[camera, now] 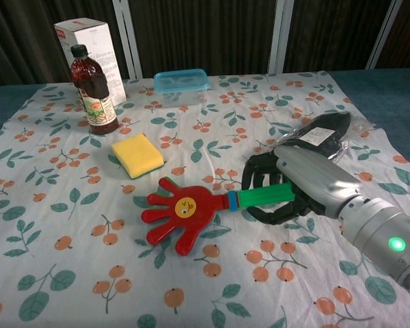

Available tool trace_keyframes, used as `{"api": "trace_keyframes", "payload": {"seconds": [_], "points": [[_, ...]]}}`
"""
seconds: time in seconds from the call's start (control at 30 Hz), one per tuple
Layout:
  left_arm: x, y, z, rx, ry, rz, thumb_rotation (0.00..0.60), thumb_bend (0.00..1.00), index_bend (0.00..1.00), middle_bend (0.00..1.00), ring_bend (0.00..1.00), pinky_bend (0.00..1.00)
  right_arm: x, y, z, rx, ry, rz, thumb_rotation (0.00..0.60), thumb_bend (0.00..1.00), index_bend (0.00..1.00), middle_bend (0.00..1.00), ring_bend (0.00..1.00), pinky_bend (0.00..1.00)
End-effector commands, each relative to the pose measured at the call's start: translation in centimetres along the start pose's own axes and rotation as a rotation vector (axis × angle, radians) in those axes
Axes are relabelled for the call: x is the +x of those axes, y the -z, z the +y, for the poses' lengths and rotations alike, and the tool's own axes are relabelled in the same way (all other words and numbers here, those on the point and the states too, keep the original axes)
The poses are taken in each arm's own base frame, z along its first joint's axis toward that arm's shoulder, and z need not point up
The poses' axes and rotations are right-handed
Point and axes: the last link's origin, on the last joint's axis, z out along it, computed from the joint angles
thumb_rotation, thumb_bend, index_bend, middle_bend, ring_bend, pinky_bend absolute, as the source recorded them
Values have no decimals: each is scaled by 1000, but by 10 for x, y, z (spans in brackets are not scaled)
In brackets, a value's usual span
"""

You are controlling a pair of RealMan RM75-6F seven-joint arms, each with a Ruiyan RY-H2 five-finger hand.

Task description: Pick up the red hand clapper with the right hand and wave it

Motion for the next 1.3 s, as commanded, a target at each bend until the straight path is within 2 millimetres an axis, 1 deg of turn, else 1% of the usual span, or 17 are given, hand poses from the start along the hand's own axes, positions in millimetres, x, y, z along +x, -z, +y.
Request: {"api": "trace_keyframes", "payload": {"seconds": [0.03, 0.13, 0.27, 0.33, 0.37, 0.43, 0.53, 0.57, 0.63, 0.7, 0.77, 0.87, 1.0, 1.07, 1.13, 1.23, 1.3], "points": [[0, 0, 0, -1, -1, -2, 600, 408, 0, 0, 0, 28, 3, 3, -8, -8, -287, 20, 600, 447, 898, 716, 790, 900], [-1, -1, 0, 2, -2, -4, 600, 409, 0, 0, 0, 28, 17, 10, -14, 113, -506, 56, 600, 453, 898, 724, 800, 910], [-2, -2, -1, 7, -8, -10, 600, 408, 0, 0, 0, 28, 43, 30, -18, 225, -931, 98, 600, 455, 895, 725, 801, 914], [-3, -2, 0, 9, -9, -12, 600, 408, 0, 0, 0, 28, 55, 42, -15, 268, -1041, 111, 600, 455, 893, 725, 801, 914], [-3, -3, 0, 11, -11, -13, 600, 409, 0, 0, 0, 28, 64, 47, -12, 296, -1080, 160, 600, 455, 891, 725, 801, 914], [-3, -3, 0, 14, -13, -13, 600, 409, 0, 0, 0, 28, 71, 50, -6, 304, -1043, 236, 600, 455, 888, 725, 801, 914], [-5, -5, 0, 17, -16, -18, 600, 409, 0, 0, 0, 29, 75, 50, -1, 310, -1059, 309, 600, 455, 887, 725, 801, 914], [-6, -6, 0, 19, -18, -22, 600, 408, 0, 0, 0, 28, 73, 47, 1, 293, -1052, 308, 600, 455, 887, 725, 801, 914], [-7, -7, 0, 20, -19, -28, 600, 408, 0, 0, 0, 28, 67, 40, 2, 278, -983, 228, 600, 455, 887, 725, 801, 914], [-7, -7, 1, 17, -21, -29, 600, 408, 0, 0, 0, 28, 56, 30, 9, 238, -809, 69, 600, 455, 887, 725, 801, 914], [-7, -8, 1, 15, -23, -30, 600, 408, 0, 0, 0, 28, 44, 21, 16, 191, -561, -94, 600, 457, 887, 725, 801, 914], [-8, -9, 0, 21, -21, -38, 600, 409, 0, 0, 0, 28, 34, 11, 21, 131, -309, -161, 600, 462, 888, 725, 801, 916], [-8, -10, -1, 28, -19, -40, 600, 411, 0, 0, 0, 29, 28, 11, 20, 57, -179, -210, 600, 467, 894, 725, 801, 922], [-8, -10, -1, 25, -20, -41, 600, 410, 0, 0, 0, 29, 31, 13, 12, 50, -192, -216, 600, 468, 895, 725, 801, 923], [-8, -9, 0, 23, -21, -43, 600, 410, 0, 0, 0, 29, 37, 16, 2, 65, -263, -191, 600, 468, 895, 725, 801, 923], [-9, -9, 0, 23, -24, -45, 600, 412, 0, 0, 0, 29, 56, 22, -21, 174, -492, -88, 600, 468, 895, 725, 801, 924], [-10, -9, 0, 24, -25, -46, 600, 411, 0, 0, 0, 29, 74, 30, -32, 292, -680, 28, 600, 468, 895, 725, 801, 924]]}}
